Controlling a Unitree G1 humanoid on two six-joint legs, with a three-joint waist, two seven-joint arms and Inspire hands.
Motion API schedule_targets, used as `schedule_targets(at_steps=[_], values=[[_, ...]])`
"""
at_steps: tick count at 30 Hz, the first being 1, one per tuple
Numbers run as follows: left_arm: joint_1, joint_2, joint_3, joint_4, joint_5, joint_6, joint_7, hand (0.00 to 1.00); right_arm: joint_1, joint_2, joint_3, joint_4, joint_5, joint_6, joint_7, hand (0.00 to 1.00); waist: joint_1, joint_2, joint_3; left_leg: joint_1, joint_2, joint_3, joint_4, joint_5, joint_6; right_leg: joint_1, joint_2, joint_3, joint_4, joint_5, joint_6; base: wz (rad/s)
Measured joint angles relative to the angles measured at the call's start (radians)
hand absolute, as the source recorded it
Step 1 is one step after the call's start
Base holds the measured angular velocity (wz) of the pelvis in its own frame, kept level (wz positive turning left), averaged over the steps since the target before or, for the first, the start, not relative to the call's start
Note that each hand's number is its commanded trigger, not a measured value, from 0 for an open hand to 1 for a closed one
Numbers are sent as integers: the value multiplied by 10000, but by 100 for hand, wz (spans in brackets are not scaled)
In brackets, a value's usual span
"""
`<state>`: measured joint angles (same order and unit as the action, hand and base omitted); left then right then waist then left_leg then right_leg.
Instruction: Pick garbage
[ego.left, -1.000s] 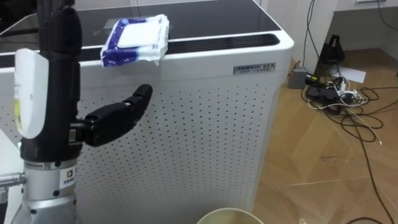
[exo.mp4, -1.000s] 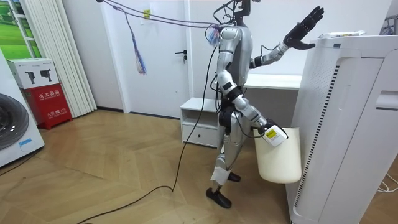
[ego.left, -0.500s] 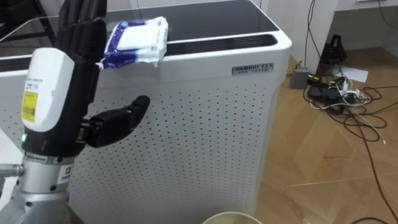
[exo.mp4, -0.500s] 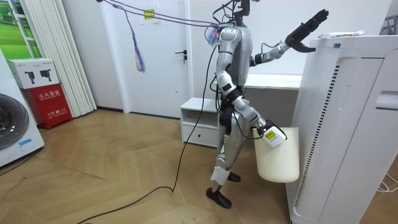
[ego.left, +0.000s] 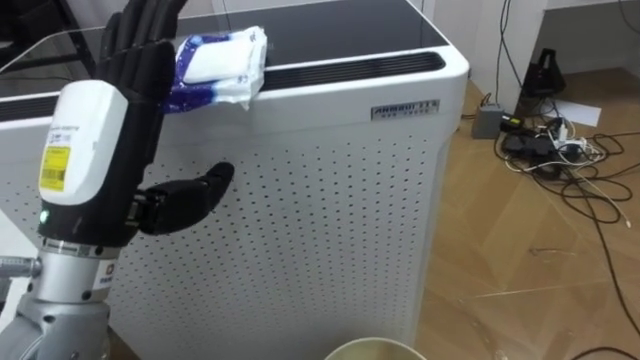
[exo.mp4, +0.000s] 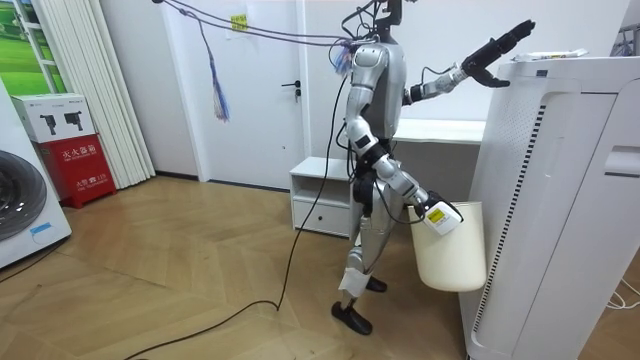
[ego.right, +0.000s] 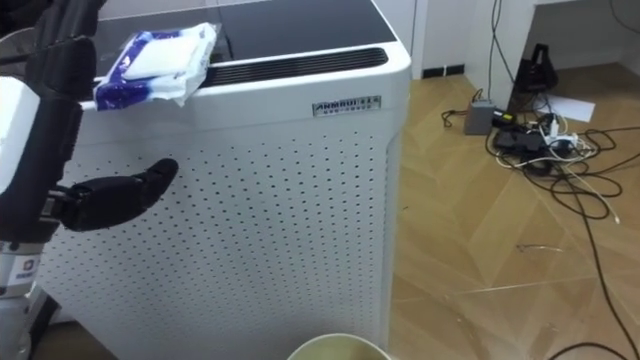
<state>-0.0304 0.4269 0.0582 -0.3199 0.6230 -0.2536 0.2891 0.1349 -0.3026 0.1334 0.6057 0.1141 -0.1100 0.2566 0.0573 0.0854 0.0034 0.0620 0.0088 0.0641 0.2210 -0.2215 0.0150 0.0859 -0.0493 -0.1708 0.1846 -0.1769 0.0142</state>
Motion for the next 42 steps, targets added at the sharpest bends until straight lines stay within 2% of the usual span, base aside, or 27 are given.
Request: schedule_targets(at_steps=[2,5,9,16,19,21,23,26,30,31,32,33,37,42], values=[[-3,142,78,0,14,150,-167,0,101,-88,0,-226,0,28,93,100,-44,69,-29,5,0,12,-3,3,5,-12,2,29,5,0,0,0],[-3,501,71,43,25,317,-397,0,108,-207,3,-369,14,40,153,100,-51,102,-21,19,-2,29,-3,9,11,-5,2,54,15,0,0,0],[-3,717,70,51,23,570,-723,0,109,-235,4,-397,35,58,84,100,-98,109,-3,35,-5,36,-4,13,15,4,-5,68,23,0,1,0],[-3,1000,69,61,26,949,-1374,0,107,-374,12,-676,35,223,77,100,-189,265,122,0,-6,61,-37,17,19,-54,-6,94,30,-1,4,0],[-56,1037,74,44,13,1016,-1642,0,119,-444,19,-683,83,241,78,100,-200,314,109,-53,-8,65,-69,17,18,-131,-5,100,26,-4,8,0],[-121,1241,74,19,28,1011,-1750,0,120,-489,18,-682,149,284,77,100,-150,316,108,-69,-5,78,-77,19,17,-159,0,174,23,-4,8,0],[-156,1573,74,-3,57,1026,-1924,0,120,-494,18,-682,306,344,78,100,-141,315,107,-60,-5,94,-82,19,17,-158,-1,190,21,-4,8,0],[-171,1794,74,-9,74,1079,-2146,0,140,-491,19,-682,469,390,86,100,-185,318,105,-31,-5,137,-92,20,19,-144,-1,190,25,-2,9,-3],[-174,1815,75,-25,115,1245,-2398,0,140,-493,19,-680,466,470,57,100,-240,333,94,-12,0,160,-88,25,25,-135,4,215,32,2,15,-1],[-190,1831,75,-25,153,1266,-2490,25,153,-493,19,-676,464,479,55,100,-247,335,93,-15,-1,160,-88,30,25,-135,4,214,32,4,17,0],[-209,1833,74,-25,156,1303,-2593,80,170,-493,19,-676,463,481,52,100,-248,346,85,-15,-2,160,-88,33,27,-135,4,215,32,5,18,0],[-210,1834,78,-25,180,1317,-2628,100,183,-493,18,-676,438,481,52,100,-229,354,80,-14,-2,163,-88,33,28,-135,4,215,34,5,19,0],[-220,1838,142,-33,275,1347,-3032,100,340,-494,17,-676,350,481,69,100,-240,413,39,-13,-1,165,-88,33,28,-136,4,215,35,5,19,0],[-266,1844,476,-428,252,1409,-3051,100,483,-500,17,-676,347,527,72,100,-222,428,29,23,-6,163,-89,45,36,-109,-7,205,57,5,19,0]])
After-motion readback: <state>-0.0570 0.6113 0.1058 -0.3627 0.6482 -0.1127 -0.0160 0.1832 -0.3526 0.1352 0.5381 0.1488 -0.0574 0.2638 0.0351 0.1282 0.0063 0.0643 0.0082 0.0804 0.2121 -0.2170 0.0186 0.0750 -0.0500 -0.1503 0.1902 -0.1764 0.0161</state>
